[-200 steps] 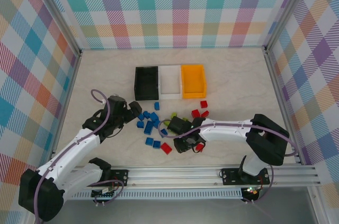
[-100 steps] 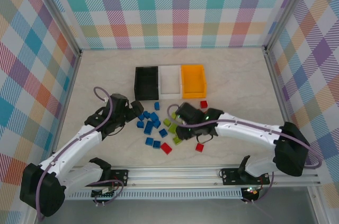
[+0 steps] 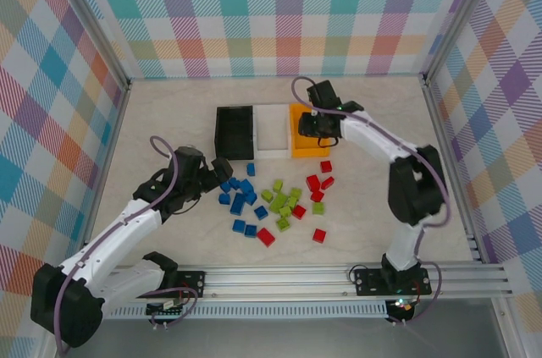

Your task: Sort the legos into containers by color

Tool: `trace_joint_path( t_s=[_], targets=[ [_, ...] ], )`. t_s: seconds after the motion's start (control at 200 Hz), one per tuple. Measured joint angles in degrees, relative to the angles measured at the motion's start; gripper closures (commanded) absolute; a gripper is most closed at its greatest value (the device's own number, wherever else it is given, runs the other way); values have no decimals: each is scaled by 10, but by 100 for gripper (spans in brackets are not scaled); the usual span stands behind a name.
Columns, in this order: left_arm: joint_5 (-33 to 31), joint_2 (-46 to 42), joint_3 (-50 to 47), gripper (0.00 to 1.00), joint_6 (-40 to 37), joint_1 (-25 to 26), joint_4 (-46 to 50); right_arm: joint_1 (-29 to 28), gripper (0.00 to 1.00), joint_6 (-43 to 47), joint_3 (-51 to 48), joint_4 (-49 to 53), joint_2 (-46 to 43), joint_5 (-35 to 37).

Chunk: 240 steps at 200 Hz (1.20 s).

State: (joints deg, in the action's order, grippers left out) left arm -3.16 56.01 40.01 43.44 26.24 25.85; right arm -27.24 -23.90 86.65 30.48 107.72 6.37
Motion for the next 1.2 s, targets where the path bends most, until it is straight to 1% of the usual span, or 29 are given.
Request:
trace_joint_path(
  t_s=[0.095, 0.18, 0.3, 0.395, 0.46, 0.55, 0.64, 0.765, 0.805, 0.91, 0.985, 1.085, 1.2],
  targets=[
    [9, -4, 0, 0, -4, 4, 2, 7, 63, -1, 54, 6, 76, 1],
    [16, -4, 0, 0, -11, 12, 7, 7, 57, -3, 81, 9, 115, 3],
    [24, -3, 0, 0, -17, 31, 12, 7, 41, -11, 98, 15, 120, 3],
    [27, 2, 0, 0, -26, 51, 12, 7, 31, -14, 104, 15, 117, 3],
    [27, 13, 3, 0, -33, 72, 16, 7, 26, -15, 99, 15, 108, 2],
    [25, 39, 22, 0, -45, 108, 30, 7, 21, -20, 67, 8, 64, 3],
    [23, 74, 55, 1, -58, 158, 37, 9, 20, -24, 13, 0, -10, 8],
    [5, 142, 116, 3, -75, 252, 43, 22, 18, -29, -71, -19, -119, 14],
    [-2, 173, 139, 4, -81, 289, 44, 30, 17, -31, -100, -23, -149, 18],
    [-23, 262, 200, 6, -97, 377, 47, 59, 17, -39, -166, -26, -201, 24],
    [-30, 328, 239, 9, -110, 427, 46, 79, 17, -42, -211, -26, -226, 26],
    [-34, 417, 290, 12, -123, 475, 52, 102, 16, -44, -256, -24, -255, 27],
    [-40, 498, 344, 11, -138, 503, 71, 115, 16, -44, -285, -22, -295, 26]
  ],
)
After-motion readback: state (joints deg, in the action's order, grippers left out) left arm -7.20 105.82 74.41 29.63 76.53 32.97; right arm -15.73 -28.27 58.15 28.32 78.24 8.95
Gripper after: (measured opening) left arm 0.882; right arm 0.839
